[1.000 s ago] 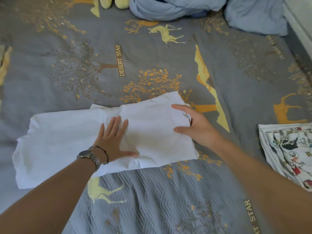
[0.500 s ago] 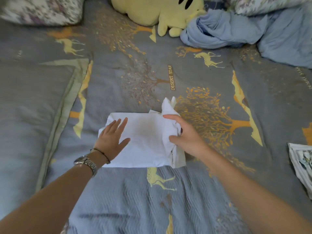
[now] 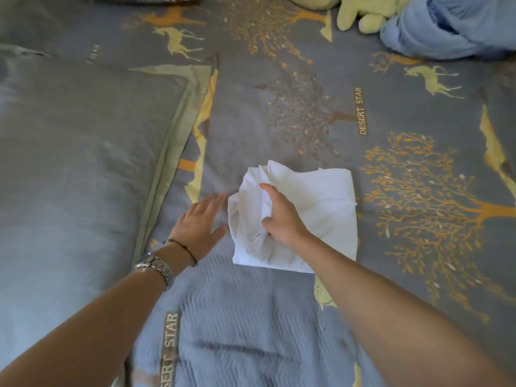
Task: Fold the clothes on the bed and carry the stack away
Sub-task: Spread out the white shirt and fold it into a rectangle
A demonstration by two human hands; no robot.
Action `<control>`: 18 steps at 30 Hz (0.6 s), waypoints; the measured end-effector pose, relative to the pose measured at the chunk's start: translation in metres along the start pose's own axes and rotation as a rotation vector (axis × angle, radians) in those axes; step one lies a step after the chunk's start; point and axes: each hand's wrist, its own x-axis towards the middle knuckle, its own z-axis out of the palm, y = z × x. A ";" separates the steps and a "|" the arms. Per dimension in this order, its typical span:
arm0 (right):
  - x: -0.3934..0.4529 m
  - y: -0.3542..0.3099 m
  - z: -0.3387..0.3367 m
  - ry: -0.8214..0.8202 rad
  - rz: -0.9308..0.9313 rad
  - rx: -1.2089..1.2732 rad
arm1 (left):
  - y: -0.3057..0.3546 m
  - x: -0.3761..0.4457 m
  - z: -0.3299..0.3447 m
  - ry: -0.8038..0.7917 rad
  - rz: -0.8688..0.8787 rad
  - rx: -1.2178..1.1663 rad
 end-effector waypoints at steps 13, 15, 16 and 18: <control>-0.014 0.017 -0.014 -0.053 -0.127 0.053 | 0.030 0.011 0.012 0.131 0.021 -0.202; -0.019 0.032 -0.037 0.212 -0.163 0.006 | 0.038 0.023 0.018 0.134 -0.083 -0.312; -0.020 0.041 -0.050 0.320 -0.155 -0.038 | 0.040 0.028 0.021 0.119 -0.159 -0.379; -0.023 0.060 -0.073 0.389 -0.075 -0.127 | 0.039 0.038 0.029 0.062 -0.288 -0.449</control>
